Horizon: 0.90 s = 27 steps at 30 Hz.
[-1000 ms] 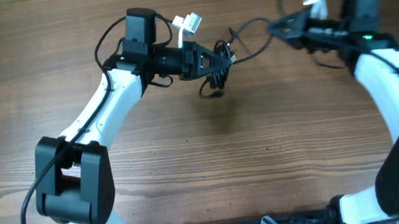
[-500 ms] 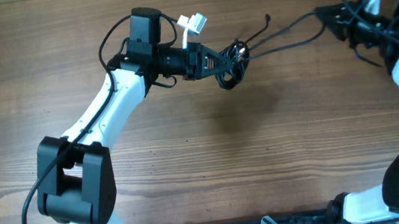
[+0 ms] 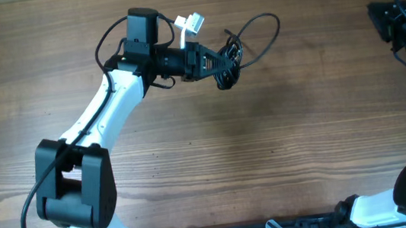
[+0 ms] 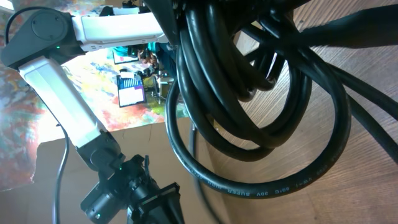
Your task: Untangle cables
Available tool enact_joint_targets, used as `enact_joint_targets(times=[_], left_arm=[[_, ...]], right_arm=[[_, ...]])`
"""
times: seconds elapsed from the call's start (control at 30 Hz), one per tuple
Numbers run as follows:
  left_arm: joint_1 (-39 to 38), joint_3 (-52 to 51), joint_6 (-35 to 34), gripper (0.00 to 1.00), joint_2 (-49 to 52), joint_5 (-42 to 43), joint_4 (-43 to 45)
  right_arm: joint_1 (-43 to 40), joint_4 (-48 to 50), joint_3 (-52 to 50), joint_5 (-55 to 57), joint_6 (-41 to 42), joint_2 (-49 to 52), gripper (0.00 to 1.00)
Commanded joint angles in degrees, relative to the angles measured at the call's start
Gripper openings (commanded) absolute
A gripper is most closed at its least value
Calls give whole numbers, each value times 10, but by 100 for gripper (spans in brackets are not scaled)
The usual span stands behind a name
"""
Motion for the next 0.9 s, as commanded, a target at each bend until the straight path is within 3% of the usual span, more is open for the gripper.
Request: enact_joint_targets(times=[0.0, 0.1, 0.3, 0.6, 0.87], left_arm=[[0, 3, 3, 4, -10, 9, 3], [0, 3, 3, 4, -10, 9, 3], [0, 3, 3, 4, -10, -11, 3], [0, 3, 3, 4, -10, -14, 3], [0, 3, 2, 4, -10, -14, 3]], right_arm=[[21, -19, 3, -64, -57, 7, 46], [57, -80, 3, -76, -105, 7, 60], [156, -151, 3, -73, -180, 7, 64], [281, -124, 3, -21, -137, 7, 65], [319, -35, 3, -9, -70, 7, 64]])
